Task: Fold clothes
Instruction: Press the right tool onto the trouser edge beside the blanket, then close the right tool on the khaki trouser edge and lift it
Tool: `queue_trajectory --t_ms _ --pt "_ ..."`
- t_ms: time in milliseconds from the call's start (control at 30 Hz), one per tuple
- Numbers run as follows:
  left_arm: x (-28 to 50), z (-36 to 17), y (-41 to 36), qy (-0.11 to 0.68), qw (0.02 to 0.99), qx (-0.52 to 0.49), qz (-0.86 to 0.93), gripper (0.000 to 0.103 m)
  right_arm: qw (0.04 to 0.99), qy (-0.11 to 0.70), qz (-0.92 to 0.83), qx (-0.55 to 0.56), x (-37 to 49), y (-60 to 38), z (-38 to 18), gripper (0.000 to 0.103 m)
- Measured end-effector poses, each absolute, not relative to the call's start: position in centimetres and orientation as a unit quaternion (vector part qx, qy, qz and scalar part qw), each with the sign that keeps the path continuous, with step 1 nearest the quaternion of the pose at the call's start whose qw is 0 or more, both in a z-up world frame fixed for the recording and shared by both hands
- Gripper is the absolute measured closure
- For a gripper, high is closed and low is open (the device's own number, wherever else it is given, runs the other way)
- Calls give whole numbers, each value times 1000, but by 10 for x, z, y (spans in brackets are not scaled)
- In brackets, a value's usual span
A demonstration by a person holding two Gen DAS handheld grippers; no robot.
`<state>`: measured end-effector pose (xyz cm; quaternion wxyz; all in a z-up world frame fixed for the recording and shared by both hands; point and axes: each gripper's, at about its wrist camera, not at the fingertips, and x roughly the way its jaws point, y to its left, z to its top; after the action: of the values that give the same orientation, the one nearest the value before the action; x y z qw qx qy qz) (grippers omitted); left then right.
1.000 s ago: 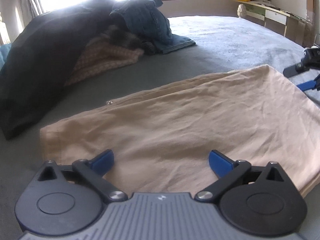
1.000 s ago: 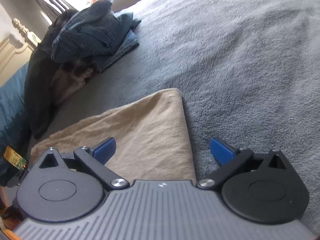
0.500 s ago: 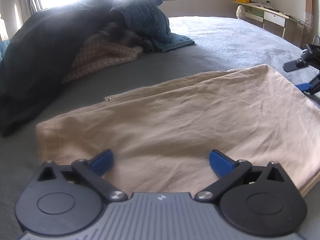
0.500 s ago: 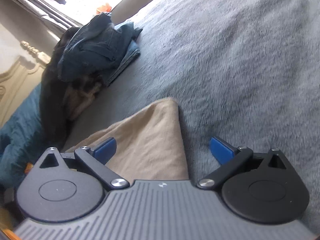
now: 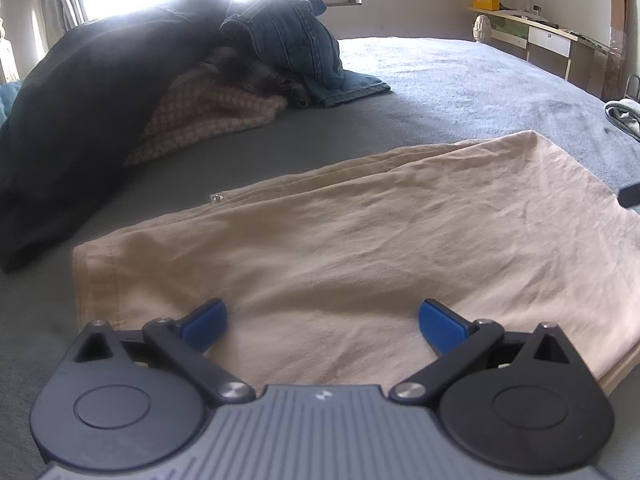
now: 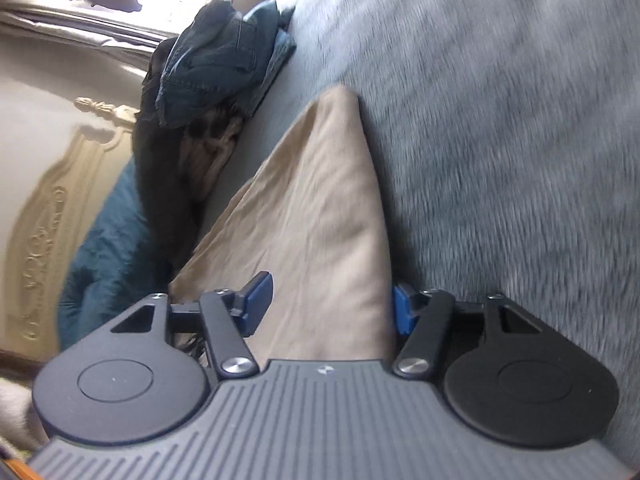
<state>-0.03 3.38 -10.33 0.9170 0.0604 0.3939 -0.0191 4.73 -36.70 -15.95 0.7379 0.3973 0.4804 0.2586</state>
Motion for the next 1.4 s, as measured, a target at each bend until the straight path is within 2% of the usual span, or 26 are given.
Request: queue_trajectory --t_ms 367,500,600,633,833,1000,1200,1400 --pt "-2 -104 32 389 919 60 -17 0 713 480 275 431 52 -372 -168 52" --pt "-3 -104 32 389 919 61 -16 0 720 475 275 424 54 -366 -166 61" --pt "-3 -104 31 389 919 60 -14 0 725 483 268 411 57 -363 -167 70" --pt "-3 -104 31 388 919 60 -15 0 728 483 263 410 57 -363 -167 77" --pt "-3 -105 31 386 920 60 -16 0 758 466 245 386 49 -354 -152 89" --pt "-3 -105 31 384 921 61 -16 0 759 477 240 372 52 -350 -149 87" --pt "-4 -105 31 382 922 61 -16 0 731 478 229 430 47 -358 -171 86" --pt "-4 -105 31 380 923 61 -15 0 740 479 224 415 44 -352 -166 86"
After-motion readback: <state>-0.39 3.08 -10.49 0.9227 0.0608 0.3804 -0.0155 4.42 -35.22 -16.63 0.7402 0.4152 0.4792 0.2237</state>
